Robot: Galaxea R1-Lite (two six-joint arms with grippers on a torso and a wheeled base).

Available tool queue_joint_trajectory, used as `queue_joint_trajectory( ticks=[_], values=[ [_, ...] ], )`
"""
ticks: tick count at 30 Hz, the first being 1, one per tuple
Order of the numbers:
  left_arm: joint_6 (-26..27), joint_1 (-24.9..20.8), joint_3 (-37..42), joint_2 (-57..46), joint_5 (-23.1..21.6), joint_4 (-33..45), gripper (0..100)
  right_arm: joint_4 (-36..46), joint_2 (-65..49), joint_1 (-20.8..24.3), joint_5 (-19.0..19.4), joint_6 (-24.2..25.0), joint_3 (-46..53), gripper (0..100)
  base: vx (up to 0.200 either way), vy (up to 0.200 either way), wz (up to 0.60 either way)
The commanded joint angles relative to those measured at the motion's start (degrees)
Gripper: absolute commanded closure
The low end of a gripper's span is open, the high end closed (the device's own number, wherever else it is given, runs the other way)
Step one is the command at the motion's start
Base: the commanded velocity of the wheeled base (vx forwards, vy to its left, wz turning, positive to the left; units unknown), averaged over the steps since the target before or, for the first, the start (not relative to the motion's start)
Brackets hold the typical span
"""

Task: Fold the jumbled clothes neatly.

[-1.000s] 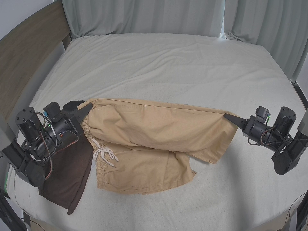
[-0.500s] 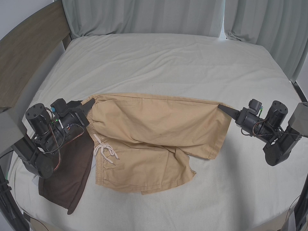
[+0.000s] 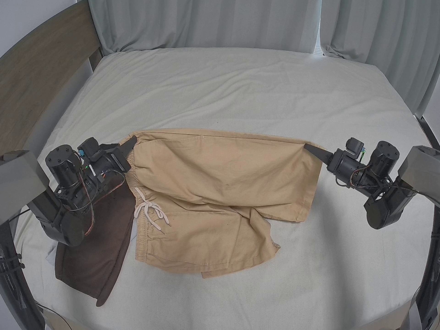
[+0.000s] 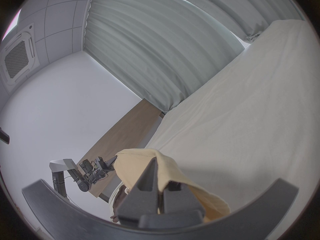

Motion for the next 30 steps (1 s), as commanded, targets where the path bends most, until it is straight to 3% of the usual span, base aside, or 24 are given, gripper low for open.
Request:
queue_joint_trajectory(
  ticks=[1,30],
  values=[
    [-0.45,0.26,-1.77,2.15,0.17,0.01,100,0.03,2.80,-0.01,0.03,0.12,-2.44,100,0.000,0.000,0.00],
    [-3.79,0.52,-20.49,16.12,2.45,0.01,100,0.47,13.00,-1.24,0.12,4.16,-17.38,100,0.000,0.000,0.00]
  ],
)
